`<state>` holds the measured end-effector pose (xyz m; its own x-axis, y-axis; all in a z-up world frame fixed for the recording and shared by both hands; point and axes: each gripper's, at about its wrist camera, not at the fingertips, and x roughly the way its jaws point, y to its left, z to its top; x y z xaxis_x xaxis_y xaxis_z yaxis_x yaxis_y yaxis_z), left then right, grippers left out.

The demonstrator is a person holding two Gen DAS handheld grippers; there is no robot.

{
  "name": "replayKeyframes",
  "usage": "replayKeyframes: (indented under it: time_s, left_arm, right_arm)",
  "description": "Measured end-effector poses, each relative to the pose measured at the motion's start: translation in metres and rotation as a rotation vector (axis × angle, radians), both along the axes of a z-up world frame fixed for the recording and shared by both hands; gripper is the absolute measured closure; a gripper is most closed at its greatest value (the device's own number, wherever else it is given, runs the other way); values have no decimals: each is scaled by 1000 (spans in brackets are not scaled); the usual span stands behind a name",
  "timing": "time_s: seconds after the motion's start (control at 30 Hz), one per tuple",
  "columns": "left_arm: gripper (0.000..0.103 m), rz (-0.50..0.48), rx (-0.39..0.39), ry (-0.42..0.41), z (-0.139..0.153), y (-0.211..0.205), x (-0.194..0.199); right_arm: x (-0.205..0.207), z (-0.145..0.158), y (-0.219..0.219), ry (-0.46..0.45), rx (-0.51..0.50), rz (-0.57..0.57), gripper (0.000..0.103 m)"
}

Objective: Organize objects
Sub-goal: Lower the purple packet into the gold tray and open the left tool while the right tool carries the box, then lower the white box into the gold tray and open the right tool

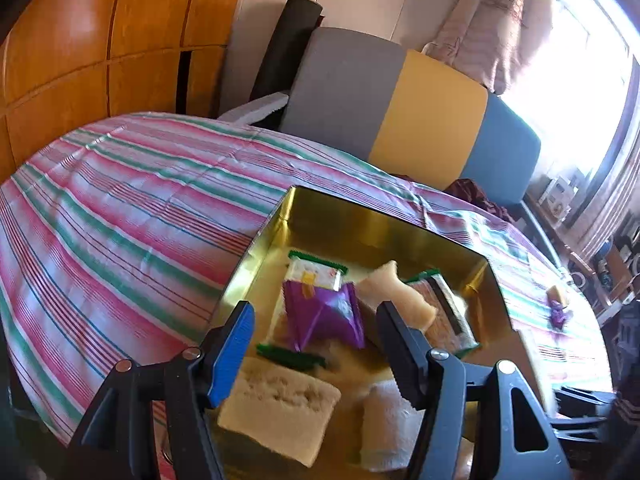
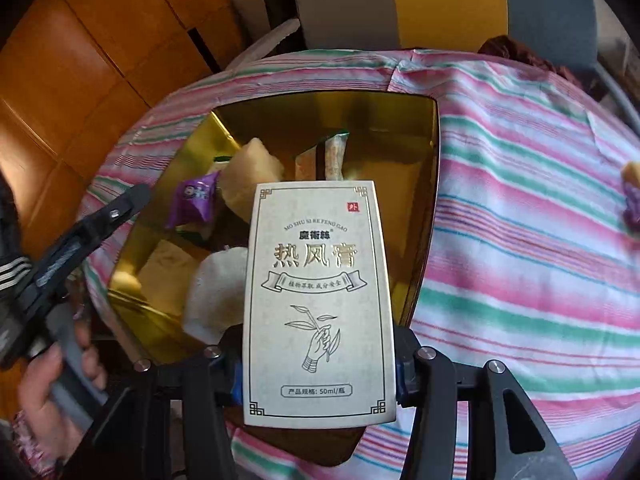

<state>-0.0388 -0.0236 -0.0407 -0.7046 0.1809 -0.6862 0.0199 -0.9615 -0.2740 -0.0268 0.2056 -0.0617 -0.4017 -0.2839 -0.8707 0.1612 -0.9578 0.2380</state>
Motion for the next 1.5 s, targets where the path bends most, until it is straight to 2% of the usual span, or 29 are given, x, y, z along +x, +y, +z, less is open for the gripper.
replayKeyframes:
  time_s: [0.2,0.33,0.43,0.5,0.57,0.63,0.8,0.87,1.03,1.1,1.2,1.3,1.37,1.43,1.5]
  left_arm:
    - [39,8,25,9,7,-4,7]
    - [39,13,17,17,10,-7,8]
    - [39,19,27,3,7,-10,8]
    - [39,22,26,3,7,-12,9]
    - [39,26,23,4,5,-12,9]
    - [39,28,31,2,4,-13,9]
    - [39,15,34,-2,2,-7,11]
    - [39,11,24,6,5,-6,13]
    - [39,16,20,19,9,-7,15]
    - [39,17,22,14,9,-7,14]
    - [39,9,21,8,8,-6,15]
    - [39,3,10,13,9,-4,16]
    - [39,1,10,12,9,-2,16]
    - [39,-1,13,8,8,0,14]
    - [39,-12,15,-3,6,5,13]
  right_arm:
    - [-14,-2,-15,34,149,-11,51]
    - [-24,-6,-19,39,177,-23,51]
    - [-21,-6,-19,39,153,-36,50]
    - [-13,-3,-18,43,122,-38,44]
    - [-3,4,-18,60,100,-41,31]
    - [5,12,-18,96,91,-47,29]
    - [6,24,-23,171,122,-27,33]
    - [-2,18,-26,142,154,-12,50]
    - [-13,0,-24,71,170,-29,51]
    - [-22,-2,-21,84,180,-46,51]
    - [-32,0,-10,93,131,-99,51]
    - [-30,1,1,73,28,-125,46]
    - [-19,7,12,83,-49,-152,34]
    - [-9,15,18,114,-102,-163,27]
    - [-3,22,20,140,-60,-172,25]
